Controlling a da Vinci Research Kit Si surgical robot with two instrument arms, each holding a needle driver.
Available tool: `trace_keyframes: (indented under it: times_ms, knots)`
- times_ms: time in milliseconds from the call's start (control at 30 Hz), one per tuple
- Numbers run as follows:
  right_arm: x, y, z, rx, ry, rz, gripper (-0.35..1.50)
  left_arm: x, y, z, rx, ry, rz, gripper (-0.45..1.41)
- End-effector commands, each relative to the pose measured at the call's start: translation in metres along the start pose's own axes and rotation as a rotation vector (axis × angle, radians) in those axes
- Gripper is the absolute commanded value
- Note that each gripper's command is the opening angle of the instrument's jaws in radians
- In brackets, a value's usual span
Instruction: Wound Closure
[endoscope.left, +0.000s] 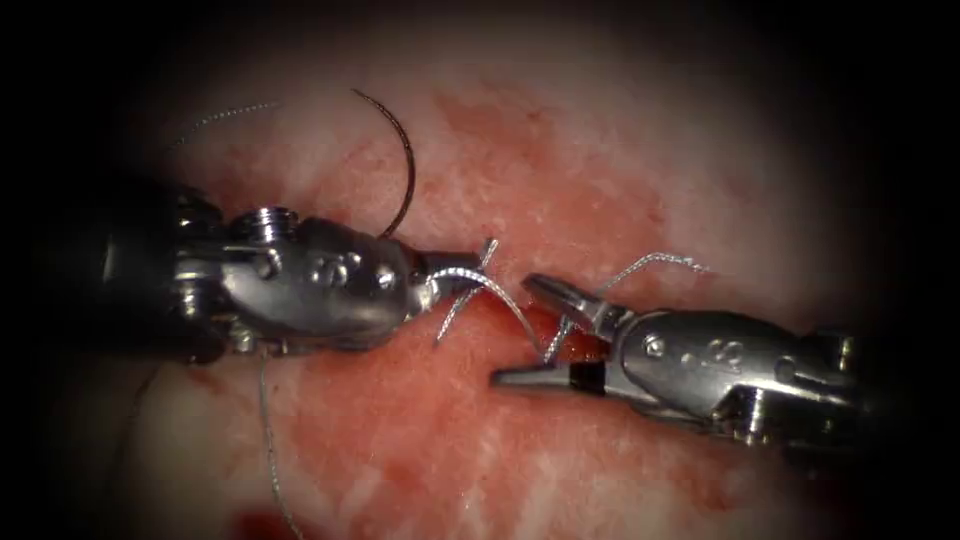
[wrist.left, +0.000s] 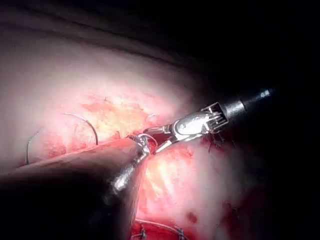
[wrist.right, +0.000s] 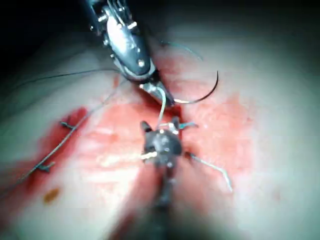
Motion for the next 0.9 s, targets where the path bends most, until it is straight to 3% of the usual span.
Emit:
trace_keyframes:
  times_ms: [33,100,133,167,200,433,467,633,667,700,767,900]
  knots:
    - [0.0000,-0.0005,0.0006,0.001,0.000,0.001,1.01,-0.0001,0.0006,0.0007,-0.004,0.001,-0.001,-0.35]
    - [0.0000,-0.0006,0.0007,0.015,0.005,0.001,0.58,0.0000,0.0006,0.0008,-0.006,0.003,-0.001,-0.35]
    - [-0.0001,-0.0007,0.0008,0.025,0.016,0.000,-0.21,0.0000,0.0007,0.0007,-0.013,0.007,-0.001,-0.35]
    - [-0.0001,-0.0007,0.0008,0.025,0.016,0.000,-0.21,0.0000,0.0007,0.0007,-0.013,0.007,-0.001,-0.35]
    - [-0.0002,-0.0007,0.0007,0.029,0.017,-0.001,-0.35,0.0000,0.0007,0.0007,-0.018,0.015,0.000,-0.35]
    - [-0.0007,0.0000,-0.0002,0.040,-0.004,-0.008,-0.35,-0.0003,0.0011,0.0001,-0.040,0.055,0.003,-0.31]
    - [-0.0007,0.0002,-0.0003,0.038,-0.004,-0.008,-0.35,-0.0002,0.0010,0.0001,-0.042,0.063,0.003,-0.16]
    - [-0.0008,0.0016,-0.0013,0.013,0.001,-0.004,-0.35,-0.0008,0.0009,-0.0002,-0.067,0.105,-0.012,0.03]
    - [-0.0009,0.0025,-0.0018,0.003,0.006,0.000,-0.35,-0.0015,0.0009,-0.0007,-0.077,0.111,-0.023,0.23]
    - [-0.0009,0.0025,-0.0018,0.003,0.006,0.000,-0.35,-0.0015,0.0009,-0.0007,-0.077,0.111,-0.023,0.23]
    - [-0.0010,0.0027,-0.0021,0.001,0.011,0.001,-0.35,-0.0018,0.0009,-0.0010,-0.087,0.115,-0.032,0.43]
    - [-0.0010,0.0025,-0.0022,0.001,0.014,0.002,-0.35,-0.0023,0.0007,-0.0014,-0.094,0.119,-0.038,0.52]
